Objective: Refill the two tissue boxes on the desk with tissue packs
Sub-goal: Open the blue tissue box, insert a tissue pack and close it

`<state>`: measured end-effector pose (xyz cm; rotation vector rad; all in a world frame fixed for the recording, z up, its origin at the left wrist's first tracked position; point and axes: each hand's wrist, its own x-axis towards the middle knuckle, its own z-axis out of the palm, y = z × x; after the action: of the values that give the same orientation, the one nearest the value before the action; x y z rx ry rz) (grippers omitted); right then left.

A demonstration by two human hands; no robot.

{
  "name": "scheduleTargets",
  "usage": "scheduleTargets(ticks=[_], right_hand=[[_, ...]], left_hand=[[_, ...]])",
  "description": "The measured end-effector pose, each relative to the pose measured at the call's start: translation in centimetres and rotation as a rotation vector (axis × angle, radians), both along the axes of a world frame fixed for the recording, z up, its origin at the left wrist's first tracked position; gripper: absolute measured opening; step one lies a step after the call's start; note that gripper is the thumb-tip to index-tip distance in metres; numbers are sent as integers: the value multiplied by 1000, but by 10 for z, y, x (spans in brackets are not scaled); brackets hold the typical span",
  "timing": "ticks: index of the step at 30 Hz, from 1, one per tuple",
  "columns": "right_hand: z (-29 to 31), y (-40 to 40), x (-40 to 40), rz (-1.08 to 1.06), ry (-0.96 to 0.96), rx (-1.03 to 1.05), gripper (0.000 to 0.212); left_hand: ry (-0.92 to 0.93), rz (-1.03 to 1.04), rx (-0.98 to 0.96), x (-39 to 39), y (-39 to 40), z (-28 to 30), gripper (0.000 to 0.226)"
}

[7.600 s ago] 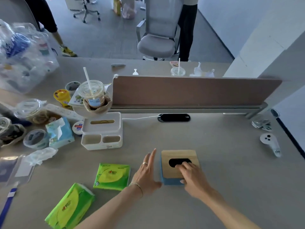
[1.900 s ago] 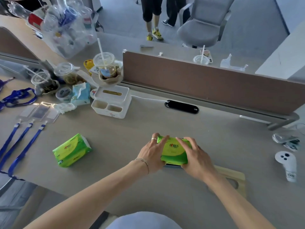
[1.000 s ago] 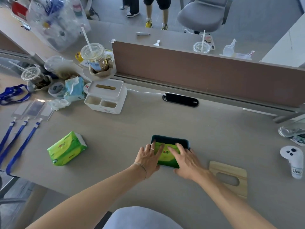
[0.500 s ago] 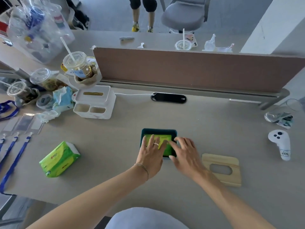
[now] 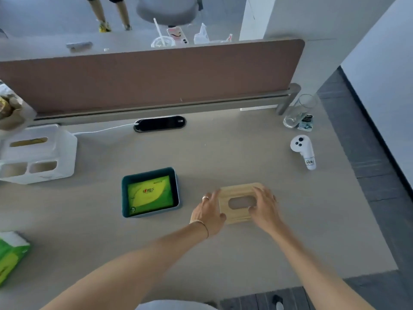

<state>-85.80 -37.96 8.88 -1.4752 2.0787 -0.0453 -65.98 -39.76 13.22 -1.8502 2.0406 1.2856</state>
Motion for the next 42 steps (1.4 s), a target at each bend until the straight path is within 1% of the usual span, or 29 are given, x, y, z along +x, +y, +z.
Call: scheduleTargets(ticks=[2,4,8,12,15,17,23,25,29,34,38,42], right_hand=[[-8,1,-5,-86,-66,29,71],[-13,2,-6,-150,-111,25,67],[-11,-1,-3,-193,-175,7,68],[0,-4,-3,-209,-210,-20,70],[16,-8,0,-217,-239,-55,69],[29,-13,4,-238,-274,-89,71],[63,-30,36,-313,-395,-228,62],[70,-35,53,-302,-444,-259,59],[81,-43,89,-215,-484,-312,55],[89,-49,127,-78,-490,-283,56],[92,-50,156,-12,-494,-233,57],[91,-51,182,37,-492,-221,53]], left_hand=[[22,112,92,-13,-4,-8,70],[58,190,140,-25,-6,-14,69],[130,261,177,-42,-5,-16,73],[162,326,182,-45,-4,-11,75],[172,308,110,-38,-5,1,77],[150,253,32,-31,-5,14,81],[18,18,-169,14,-17,50,120],[-34,-1,-205,34,-22,57,127],[-72,29,-268,75,-28,66,127],[-56,60,-311,129,-32,66,129],[-55,44,-308,168,-30,62,132],[-61,50,-318,198,-27,55,133]])
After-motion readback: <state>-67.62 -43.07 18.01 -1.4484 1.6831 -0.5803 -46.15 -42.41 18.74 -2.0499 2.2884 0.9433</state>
